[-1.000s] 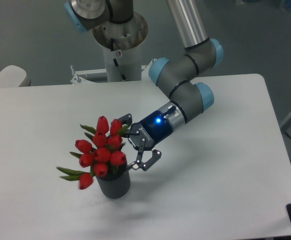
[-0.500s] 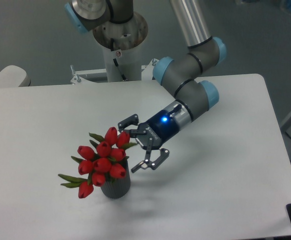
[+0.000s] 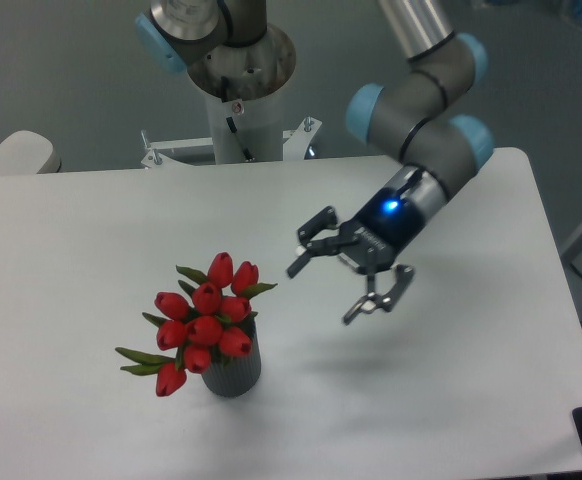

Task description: Insert the flowers into the vase

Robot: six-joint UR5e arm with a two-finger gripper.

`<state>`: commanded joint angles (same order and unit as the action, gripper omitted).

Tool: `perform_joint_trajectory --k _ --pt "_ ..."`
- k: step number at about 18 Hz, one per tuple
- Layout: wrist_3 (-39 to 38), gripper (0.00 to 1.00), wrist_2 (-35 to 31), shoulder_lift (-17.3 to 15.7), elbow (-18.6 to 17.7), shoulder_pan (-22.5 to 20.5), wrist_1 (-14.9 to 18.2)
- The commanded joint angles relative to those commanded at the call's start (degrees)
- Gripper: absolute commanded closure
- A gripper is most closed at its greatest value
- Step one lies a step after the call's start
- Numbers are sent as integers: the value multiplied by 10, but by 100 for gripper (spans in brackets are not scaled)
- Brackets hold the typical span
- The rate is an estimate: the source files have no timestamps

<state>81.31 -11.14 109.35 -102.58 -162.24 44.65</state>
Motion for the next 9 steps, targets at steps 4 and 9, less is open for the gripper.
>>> perform_joint_trajectory --k 4,9 --pt "-3 0 -172 -67 2 -2 2" --pt "-10 0 -297 -103 20 0 7"
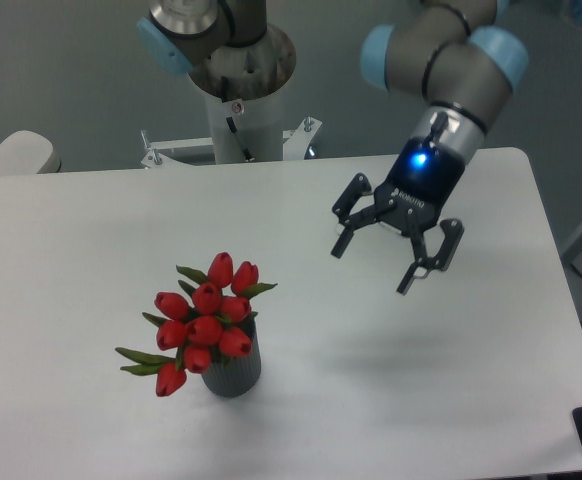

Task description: Insert the flowers into the vase

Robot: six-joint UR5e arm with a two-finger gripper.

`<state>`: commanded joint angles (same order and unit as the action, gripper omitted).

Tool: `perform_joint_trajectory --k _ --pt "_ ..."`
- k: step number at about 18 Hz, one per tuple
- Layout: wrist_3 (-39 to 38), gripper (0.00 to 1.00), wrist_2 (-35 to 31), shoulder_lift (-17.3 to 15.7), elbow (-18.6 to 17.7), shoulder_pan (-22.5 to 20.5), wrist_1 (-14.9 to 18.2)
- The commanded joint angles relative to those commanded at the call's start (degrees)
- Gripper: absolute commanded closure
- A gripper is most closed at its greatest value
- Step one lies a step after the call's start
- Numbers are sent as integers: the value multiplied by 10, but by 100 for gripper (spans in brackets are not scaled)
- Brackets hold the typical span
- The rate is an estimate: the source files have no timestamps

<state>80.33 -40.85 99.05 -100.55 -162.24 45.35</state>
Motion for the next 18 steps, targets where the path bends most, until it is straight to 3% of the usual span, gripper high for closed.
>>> perform_joint_trajectory --k 2,5,9,13,18 --pt "0 0 -39 -8 6 -2 5" --pt "0 0 -97 -8 48 -2 53" --pt "3 0 -200 11 115 3 102" --pt "11 0 -259 41 178 27 154" --pt "66 0 -381 73 217 68 163"
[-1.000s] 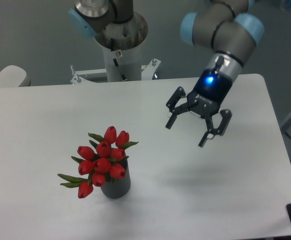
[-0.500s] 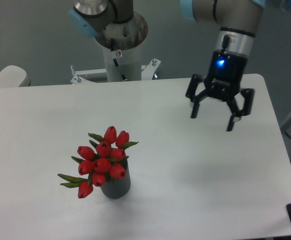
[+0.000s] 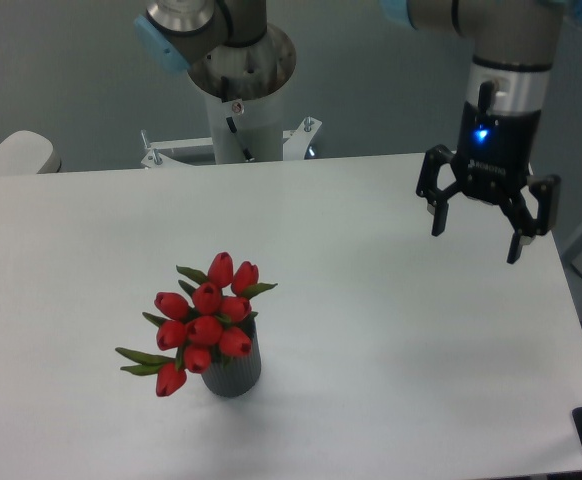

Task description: Insert the flowers into the vase

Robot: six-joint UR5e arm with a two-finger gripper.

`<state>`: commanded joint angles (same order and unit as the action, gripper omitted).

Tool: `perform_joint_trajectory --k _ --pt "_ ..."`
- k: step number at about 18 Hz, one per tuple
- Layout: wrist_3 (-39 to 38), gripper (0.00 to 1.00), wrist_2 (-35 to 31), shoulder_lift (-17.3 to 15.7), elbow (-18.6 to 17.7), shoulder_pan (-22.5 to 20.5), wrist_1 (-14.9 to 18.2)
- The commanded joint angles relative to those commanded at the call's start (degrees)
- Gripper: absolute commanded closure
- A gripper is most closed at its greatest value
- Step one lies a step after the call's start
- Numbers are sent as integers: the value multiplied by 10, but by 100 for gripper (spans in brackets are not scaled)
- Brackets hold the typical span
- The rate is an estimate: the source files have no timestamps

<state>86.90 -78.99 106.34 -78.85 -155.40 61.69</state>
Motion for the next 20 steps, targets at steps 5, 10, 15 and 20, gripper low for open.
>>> perform_joint_trajectory --k 5,10,15,20 --pt "34 0 -42 32 34 27 -1" --pt "34 0 -56 45 39 51 -6" --pt "36 0 -58 46 35 53 -10" --pt "34 0 -58 48 35 59 -9"
